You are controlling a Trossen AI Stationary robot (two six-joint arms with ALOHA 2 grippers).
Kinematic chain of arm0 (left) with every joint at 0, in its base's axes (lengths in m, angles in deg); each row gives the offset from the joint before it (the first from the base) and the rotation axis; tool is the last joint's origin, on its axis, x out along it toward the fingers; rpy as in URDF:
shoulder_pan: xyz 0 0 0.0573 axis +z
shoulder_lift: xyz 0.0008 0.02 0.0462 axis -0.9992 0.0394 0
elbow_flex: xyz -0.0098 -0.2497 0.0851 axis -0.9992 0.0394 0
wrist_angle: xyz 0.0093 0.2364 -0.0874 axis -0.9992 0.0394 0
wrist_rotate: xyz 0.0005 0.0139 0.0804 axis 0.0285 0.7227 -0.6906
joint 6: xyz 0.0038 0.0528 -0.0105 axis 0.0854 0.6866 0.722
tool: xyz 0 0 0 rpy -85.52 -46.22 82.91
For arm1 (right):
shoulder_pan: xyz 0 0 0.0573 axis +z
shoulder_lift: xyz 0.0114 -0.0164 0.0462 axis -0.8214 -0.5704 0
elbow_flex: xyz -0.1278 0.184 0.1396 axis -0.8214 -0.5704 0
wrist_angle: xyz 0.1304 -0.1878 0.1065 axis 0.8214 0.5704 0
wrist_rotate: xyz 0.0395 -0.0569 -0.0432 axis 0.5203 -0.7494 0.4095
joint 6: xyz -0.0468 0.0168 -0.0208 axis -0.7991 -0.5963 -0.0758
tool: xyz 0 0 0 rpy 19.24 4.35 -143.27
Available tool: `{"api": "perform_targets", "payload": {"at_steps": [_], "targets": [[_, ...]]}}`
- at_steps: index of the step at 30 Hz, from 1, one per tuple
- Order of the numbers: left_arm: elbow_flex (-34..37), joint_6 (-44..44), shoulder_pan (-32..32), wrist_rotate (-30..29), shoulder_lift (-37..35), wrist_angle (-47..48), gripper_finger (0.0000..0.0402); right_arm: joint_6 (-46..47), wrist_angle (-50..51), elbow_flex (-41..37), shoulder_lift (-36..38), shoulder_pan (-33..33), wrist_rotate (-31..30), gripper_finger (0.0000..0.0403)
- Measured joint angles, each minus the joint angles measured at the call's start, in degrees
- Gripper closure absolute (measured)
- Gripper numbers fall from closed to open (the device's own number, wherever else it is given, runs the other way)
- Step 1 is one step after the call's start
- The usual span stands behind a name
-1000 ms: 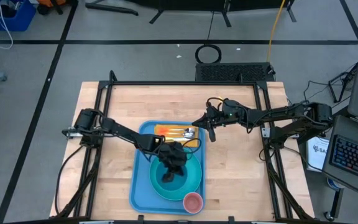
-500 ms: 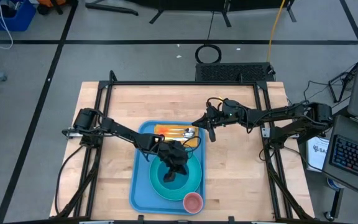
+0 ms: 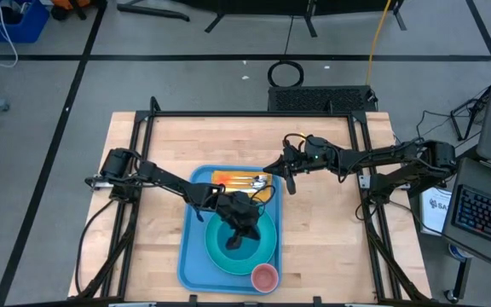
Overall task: Set up tray
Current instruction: Adjust the blue bowl on the plate, then adjust the light green knife on the orange napkin
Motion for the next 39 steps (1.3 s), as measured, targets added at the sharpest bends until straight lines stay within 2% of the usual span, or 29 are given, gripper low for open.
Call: {"api": "perform_targets", "payload": {"at_steps": [4, 15, 23, 28, 34, 39], "targets": [[0.0, 0.3, 0.0, 0.0, 0.0, -3.3, 0.0398, 0.0, 0.0, 0.0, 0.0, 0.0, 0.0, 0.0403], [0.0, -0.1, 0.2, 1.3, 0.0, -2.8, 0.0399, 0.0, 0.0, 0.0, 0.0, 0.0, 0.0, 0.0403], [0.0, 0.9, 0.2, -2.0, -3.4, -1.8, 0.0396, 0.0, 0.4, 0.0, 0.0, 0.0, 0.0, 0.0403], [0.0, 3.5, 0.0, -4.1, -6.9, 6.2, 0.0394, -0.2, 0.9, 0.0, 0.0, 0.0, 0.0, 0.0403], [0.0, 4.9, -1.2, -16.0, -11.9, 21.4, 0.0392, -1.2, 1.1, 0.0, 0.0, 0.0, 0.0, 0.0403], [1.0, 5.0, -1.3, -20.3, -15.2, 28.3, 0.0394, -1.3, 4.1, 0.0, 0.0, 0.0, 0.0, 0.0403]]}}
